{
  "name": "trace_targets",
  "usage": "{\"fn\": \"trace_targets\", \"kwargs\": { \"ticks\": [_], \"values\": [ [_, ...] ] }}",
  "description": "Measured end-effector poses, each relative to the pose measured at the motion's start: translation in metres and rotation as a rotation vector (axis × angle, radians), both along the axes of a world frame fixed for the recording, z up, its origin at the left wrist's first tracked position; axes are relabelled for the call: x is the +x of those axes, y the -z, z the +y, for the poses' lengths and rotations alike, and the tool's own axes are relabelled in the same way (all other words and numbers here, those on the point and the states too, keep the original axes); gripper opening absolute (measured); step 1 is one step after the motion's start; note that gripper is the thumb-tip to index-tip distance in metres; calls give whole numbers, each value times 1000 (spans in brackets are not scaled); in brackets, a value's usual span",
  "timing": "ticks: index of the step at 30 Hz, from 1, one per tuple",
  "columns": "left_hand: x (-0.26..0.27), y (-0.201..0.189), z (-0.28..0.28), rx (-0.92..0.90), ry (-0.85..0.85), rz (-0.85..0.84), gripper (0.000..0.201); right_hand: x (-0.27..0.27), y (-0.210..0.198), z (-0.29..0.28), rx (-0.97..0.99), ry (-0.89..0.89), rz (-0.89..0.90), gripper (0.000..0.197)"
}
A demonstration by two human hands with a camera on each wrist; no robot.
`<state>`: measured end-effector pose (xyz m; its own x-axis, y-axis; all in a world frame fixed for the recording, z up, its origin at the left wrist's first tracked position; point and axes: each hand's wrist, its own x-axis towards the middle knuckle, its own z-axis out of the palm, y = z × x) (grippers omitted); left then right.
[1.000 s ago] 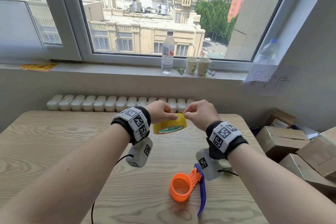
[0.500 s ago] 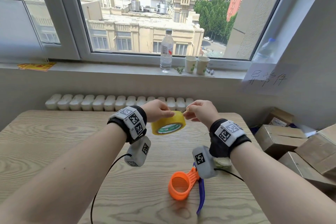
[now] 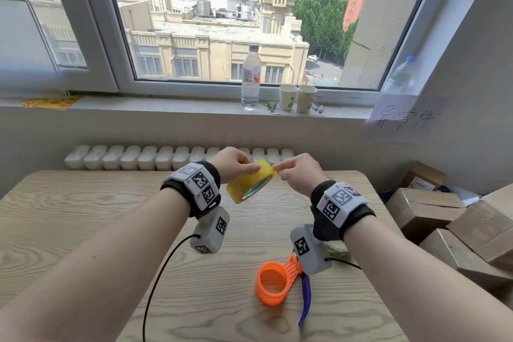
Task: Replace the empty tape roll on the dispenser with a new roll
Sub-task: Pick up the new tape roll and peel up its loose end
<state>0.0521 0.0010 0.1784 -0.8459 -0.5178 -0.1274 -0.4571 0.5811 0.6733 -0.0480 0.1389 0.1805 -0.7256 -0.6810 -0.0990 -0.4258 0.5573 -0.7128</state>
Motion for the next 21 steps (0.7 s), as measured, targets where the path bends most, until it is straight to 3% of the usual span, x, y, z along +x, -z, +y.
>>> {"fn": "trace_targets", "kwargs": {
  "ticks": [6,13,21],
  "values": [
    [1,3,0,36,-30,40,34,0,1,-3,-21,16,-13,26],
    [-3,-2,4,93,-14,132,18,-1,3,-5,-256,185,-122,12],
    [-7,-19,6,191,-32,216,32,0,-17,-2,-339,194,8,6]
  ]
}}
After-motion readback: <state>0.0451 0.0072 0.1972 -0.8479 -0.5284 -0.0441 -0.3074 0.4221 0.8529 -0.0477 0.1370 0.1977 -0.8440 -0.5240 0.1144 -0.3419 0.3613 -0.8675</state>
